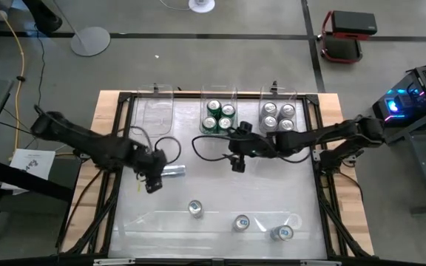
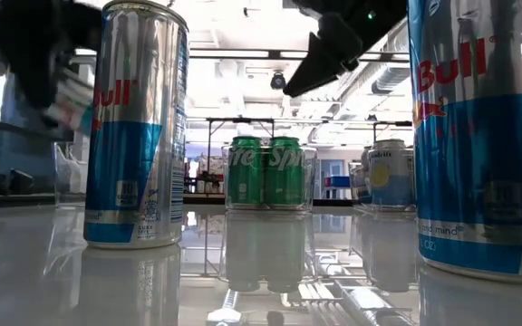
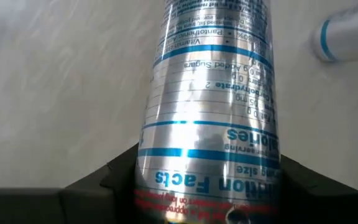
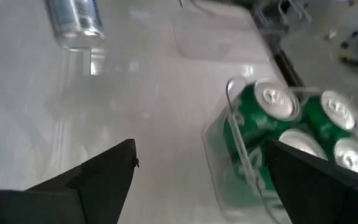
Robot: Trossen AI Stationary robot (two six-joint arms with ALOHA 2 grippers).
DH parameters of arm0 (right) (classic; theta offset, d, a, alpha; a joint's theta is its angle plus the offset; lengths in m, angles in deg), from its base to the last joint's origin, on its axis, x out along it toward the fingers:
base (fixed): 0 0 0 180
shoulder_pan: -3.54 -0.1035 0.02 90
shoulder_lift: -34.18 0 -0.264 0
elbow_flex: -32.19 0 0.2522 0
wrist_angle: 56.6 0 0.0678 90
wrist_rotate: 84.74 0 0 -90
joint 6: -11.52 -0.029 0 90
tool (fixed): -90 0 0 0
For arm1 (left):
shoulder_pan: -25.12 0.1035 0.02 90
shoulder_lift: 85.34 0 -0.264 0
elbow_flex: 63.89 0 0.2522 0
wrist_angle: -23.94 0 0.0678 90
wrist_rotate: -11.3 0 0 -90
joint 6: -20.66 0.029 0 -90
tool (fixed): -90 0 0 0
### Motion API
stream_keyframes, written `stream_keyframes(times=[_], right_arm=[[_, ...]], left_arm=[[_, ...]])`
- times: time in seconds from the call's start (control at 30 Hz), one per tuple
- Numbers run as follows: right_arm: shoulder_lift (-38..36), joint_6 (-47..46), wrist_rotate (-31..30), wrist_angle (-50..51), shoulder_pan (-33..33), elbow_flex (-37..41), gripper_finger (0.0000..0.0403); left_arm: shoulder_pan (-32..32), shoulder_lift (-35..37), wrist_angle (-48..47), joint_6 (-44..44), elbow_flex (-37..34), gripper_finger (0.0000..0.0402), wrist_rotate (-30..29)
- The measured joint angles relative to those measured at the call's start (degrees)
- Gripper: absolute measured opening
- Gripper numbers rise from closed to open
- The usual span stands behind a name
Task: Sort soda cans
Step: Put the top left blue can into the left transparent bin
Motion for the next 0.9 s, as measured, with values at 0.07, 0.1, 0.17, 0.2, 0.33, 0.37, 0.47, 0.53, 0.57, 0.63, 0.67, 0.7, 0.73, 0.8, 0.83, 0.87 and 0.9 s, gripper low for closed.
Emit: stream_keyframes(times=[0.07,0.1,0.17,0.2,0.33,0.37,0.47,0.53,0.57,0.63,0.67,0.7,0.73,0.8,0.83,0.87,0.9], right_arm=[[-0.1,1.6,0.0,-1.3,-0.1,0.0,0.0344],[-0.1,2.2,0.0,-1.7,-0.1,0.0,0.0344],[-0.1,2.9,0.0,-1.7,-0.1,0.0,0.0344],[0.0,3.0,0.0,-1.8,-0.1,0.0,0.0344],[0.3,3.0,0.1,-1.6,-0.2,0.0,0.0344],[0.4,2.9,0.1,-1.6,-0.3,0.0,0.0344],[0.6,3.0,0.2,-1.6,-0.3,0.0,0.0344],[0.6,2.9,0.2,-1.6,-0.3,0.0,0.0344],[0.6,3.0,0.2,-1.6,-0.3,0.0,0.0344],[0.6,3.2,0.2,-1.6,-0.5,0.0,0.0344],[0.6,3.5,0.2,-1.6,-0.5,0.0,0.0344],[0.6,3.6,0.2,-1.6,-0.6,0.0,0.0344],[0.6,4.0,0.2,-1.6,-0.7,0.0,0.0344],[0.6,4.2,0.2,-1.7,-0.9,0.0,0.0344],[0.6,4.4,0.2,-1.8,-1.0,0.0,0.0344],[0.6,4.4,0.2,-1.9,-1.1,0.0,0.0344],[0.6,4.4,0.2,-1.9,-1.1,0.0,0.0344]], left_arm=[[3.2,-4.0,-6.7,0.3,6.0,0.0221,4.2],[4.7,-6.3,-10.5,0.6,8.7,0.0221,6.7],[7.2,-11.2,-18.7,2.5,13.4,0.0221,11.6],[8.2,-13.6,-22.1,4.2,15.5,0.0221,13.7],[11.4,-22.4,-32.9,11.5,22.2,0.0221,20.2],[12.2,-24.2,-33.5,12.9,22.9,0.0221,21.8],[14.7,-27.5,-30.5,14.4,24.0,0.0221,29.7],[16.1,-30.2,-32.0,15.9,24.1,0.0221,32.3],[16.6,-31.5,-32.7,16.6,23.9,0.0221,31.9],[17.5,-33.9,-32.7,18.3,23.9,0.0221,31.8],[17.9,-34.9,-32.7,19.0,24.0,0.0223,31.8],[18.0,-35.6,-32.7,19.4,24.0,0.023,31.7],[18.3,-36.3,-32.6,19.7,24.0,0.0238,31.6],[18.4,-37.5,-32.7,21.0,24.0,0.025,31.0],[18.6,-38.0,-32.7,21.4,24.0,0.0254,30.3],[18.6,-38.2,-32.9,21.4,24.0,0.0255,29.7],[18.5,-38.4,-32.9,21.5,24.0,0.0257,29.3]])
